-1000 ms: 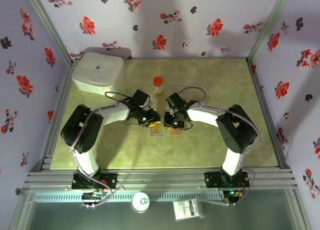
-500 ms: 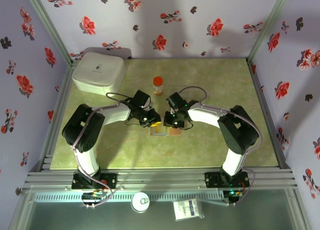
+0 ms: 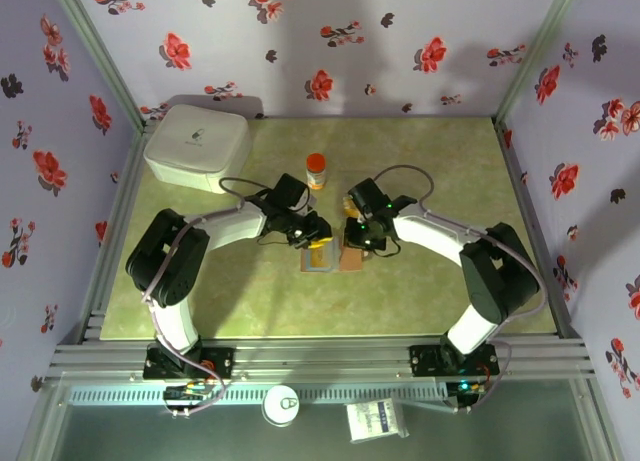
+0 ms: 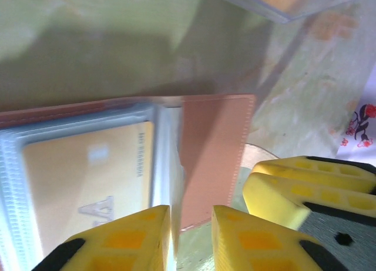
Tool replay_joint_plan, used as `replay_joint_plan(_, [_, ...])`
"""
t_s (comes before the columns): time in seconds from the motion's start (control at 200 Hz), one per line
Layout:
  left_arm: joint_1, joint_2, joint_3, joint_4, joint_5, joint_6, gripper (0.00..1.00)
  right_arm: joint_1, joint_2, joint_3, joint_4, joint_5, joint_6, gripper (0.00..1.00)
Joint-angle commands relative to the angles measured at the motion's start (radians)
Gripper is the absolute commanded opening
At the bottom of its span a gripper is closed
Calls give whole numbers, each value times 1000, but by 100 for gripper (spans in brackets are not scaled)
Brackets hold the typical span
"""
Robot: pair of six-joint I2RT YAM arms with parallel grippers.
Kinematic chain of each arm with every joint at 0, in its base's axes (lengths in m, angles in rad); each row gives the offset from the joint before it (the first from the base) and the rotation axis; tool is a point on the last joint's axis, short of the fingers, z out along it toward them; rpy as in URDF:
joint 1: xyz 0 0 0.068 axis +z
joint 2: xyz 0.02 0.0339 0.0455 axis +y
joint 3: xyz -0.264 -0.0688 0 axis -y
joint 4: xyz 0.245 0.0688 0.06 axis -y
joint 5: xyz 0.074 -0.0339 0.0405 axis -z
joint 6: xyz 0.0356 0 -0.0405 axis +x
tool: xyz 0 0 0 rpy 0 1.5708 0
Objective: Take the credit cards out of the card holder
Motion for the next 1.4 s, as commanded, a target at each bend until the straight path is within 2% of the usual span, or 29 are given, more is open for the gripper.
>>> replay_joint_plan(0.0, [-22,38,54,-31,26,-3,26,-20,-45,-36,-82,71,-42,21])
replay_joint_plan(0.155, [-48,88,116,-50,34,-1,29,-51,-84,-76,-96,94,-57,23])
replay_joint_plan(0.325, [-72,150,180,-64,53,0,37,-80,-96,-114,-86,97,-56,25])
replay_joint_plan(0.675, [-90,234,250,-99,66,4,43,-102,-38,-134,-31,98,-72,27])
replay_joint_plan(0.975, [-91,257,247,-142,46,14,43,-116,19,-142,-7,125,-83,24])
replay_joint_plan(1.395, [-90,270,221,-167,12,29,44,-116,108,-119,-88,190,-113,25])
